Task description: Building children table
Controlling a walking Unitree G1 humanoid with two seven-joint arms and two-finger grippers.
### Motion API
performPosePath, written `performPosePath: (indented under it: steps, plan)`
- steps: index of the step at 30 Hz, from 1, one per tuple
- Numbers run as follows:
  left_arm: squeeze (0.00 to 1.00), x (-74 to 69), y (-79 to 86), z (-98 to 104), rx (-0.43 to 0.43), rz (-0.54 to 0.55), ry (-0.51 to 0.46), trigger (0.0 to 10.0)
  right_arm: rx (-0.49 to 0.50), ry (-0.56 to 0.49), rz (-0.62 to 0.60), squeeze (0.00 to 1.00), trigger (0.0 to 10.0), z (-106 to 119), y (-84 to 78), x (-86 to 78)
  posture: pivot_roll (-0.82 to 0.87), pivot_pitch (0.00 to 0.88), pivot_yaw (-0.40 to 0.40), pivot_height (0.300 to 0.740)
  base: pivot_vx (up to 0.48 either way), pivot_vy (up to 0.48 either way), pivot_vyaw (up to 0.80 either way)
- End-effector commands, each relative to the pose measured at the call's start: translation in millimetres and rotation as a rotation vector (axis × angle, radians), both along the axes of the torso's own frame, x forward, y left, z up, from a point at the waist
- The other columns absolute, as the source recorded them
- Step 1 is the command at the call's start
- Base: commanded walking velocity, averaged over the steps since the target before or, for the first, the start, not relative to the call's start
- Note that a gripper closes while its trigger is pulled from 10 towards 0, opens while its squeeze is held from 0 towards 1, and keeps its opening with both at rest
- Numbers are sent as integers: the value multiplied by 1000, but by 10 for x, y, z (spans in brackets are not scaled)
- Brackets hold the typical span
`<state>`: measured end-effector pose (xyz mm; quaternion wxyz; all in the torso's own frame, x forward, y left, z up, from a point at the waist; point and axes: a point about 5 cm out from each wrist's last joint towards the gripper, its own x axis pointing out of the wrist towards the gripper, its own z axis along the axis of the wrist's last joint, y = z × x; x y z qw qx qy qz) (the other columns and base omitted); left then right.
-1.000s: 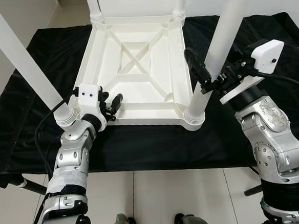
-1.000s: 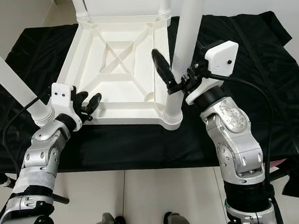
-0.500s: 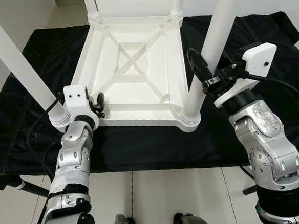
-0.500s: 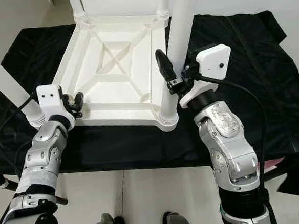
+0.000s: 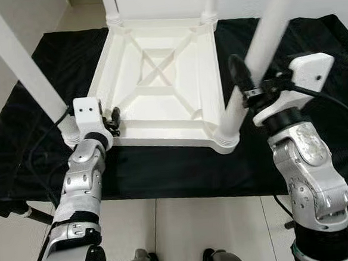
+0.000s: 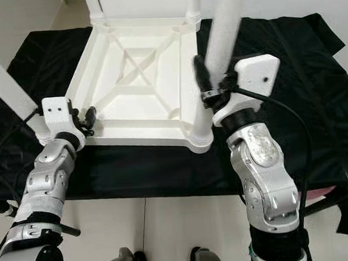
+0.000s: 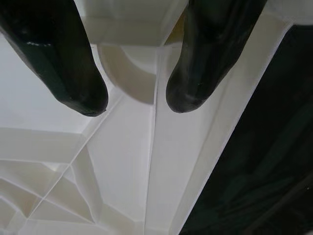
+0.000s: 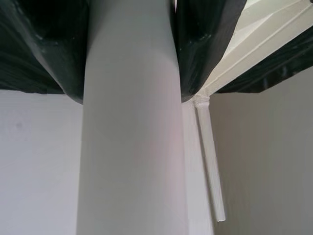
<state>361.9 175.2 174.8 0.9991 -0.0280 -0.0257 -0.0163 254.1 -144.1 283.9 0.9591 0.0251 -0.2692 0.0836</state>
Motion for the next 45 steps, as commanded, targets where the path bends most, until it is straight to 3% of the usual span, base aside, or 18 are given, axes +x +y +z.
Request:
performPosePath:
  steps: [1, 6, 10, 12, 15, 17, 18, 21, 30, 33, 34, 35, 37, 40, 42, 45]
  plan:
    - [0, -5, 132, 60, 14, 99, -6, 10000, 123, 31, -218, 0, 0, -60, -332, -17, -116, 181, 85, 740, 0, 0, 0]
    - [0, 24, 182, 280, 54, 133, -56, 10000, 213, 88, -374, 0, 0, -183, -566, -42, -117, 207, 94, 740, 0, 0, 0]
    - [0, 27, 214, 347, 73, 157, -62, 10000, 261, 117, -435, 0, 0, -235, -662, -45, -110, 236, 93, 740, 0, 0, 0]
    - [0, 10, 266, 520, 87, 193, -95, 10000, 271, 140, -520, 0, 0, -284, -784, -69, -115, 243, 101, 740, 0, 0, 0]
    - [0, 0, 312, 707, 180, 234, -111, 10000, 302, 213, -574, 0, 0, -447, -863, -59, -95, 260, 100, 740, 0, 0, 0]
    - [0, 0, 312, 707, 180, 234, -111, 10000, 302, 213, -574, 0, 0, -447, -863, -59, -95, 260, 100, 740, 0, 0, 0]
    - [0, -25, 333, 932, 180, 283, -165, 10000, 264, 283, -529, 0, 0, -580, -842, 8, -85, 258, 99, 740, 0, 0, 0]
    - [0, -54, 295, 1095, 192, 301, -207, 10000, 254, 316, -493, 0, 0, -673, -845, 54, -86, 254, 101, 740, 0, 0, 0]
    - [0, -146, -87, 1319, 192, 219, -280, 10000, 259, 362, -621, 0, 0, -974, -1051, -57, -76, 250, 95, 740, 0, 0, 0]
    - [0, -186, -322, 1469, 165, 106, -326, 10000, 326, 433, -679, 0, 0, -1197, -1154, -131, -72, 250, 95, 740, 0, 0, 0]
    - [0, -187, -424, 1546, 161, 59, -344, 10000, 391, 464, -683, 0, 0, -1290, -1181, -136, -54, 254, 98, 740, 0, 0, 0]
    - [0, -187, -424, 1546, 161, 59, -344, 10000, 391, 464, -683, 0, 0, -1290, -1181, -136, -54, 254, 98, 740, 0, 0, 0]
    - [0, -173, -583, 1664, 165, -10, -366, 10000, 490, 520, -688, 0, 0, -1443, -1221, -130, -35, 251, 106, 740, 0, 0, 0]
    - [0, -168, -639, 1706, 169, -32, -369, 10000, 522, 542, -692, 0, 0, -1507, -1237, -123, -35, 251, 106, 740, 0, 0, 0]
    - [0, -123, -820, 1836, 208, -107, -389, 10000, 528, 550, -686, 0, 0, -1571, -1222, -77, -20, 250, 125, 740, 0, 0, 0]
    - [0, -101, -939, 1907, 227, -147, -392, 10000, 532, 535, -704, 0, 0, -1583, -1259, -71, -15, 250, 139, 740, 0, 0, 0]
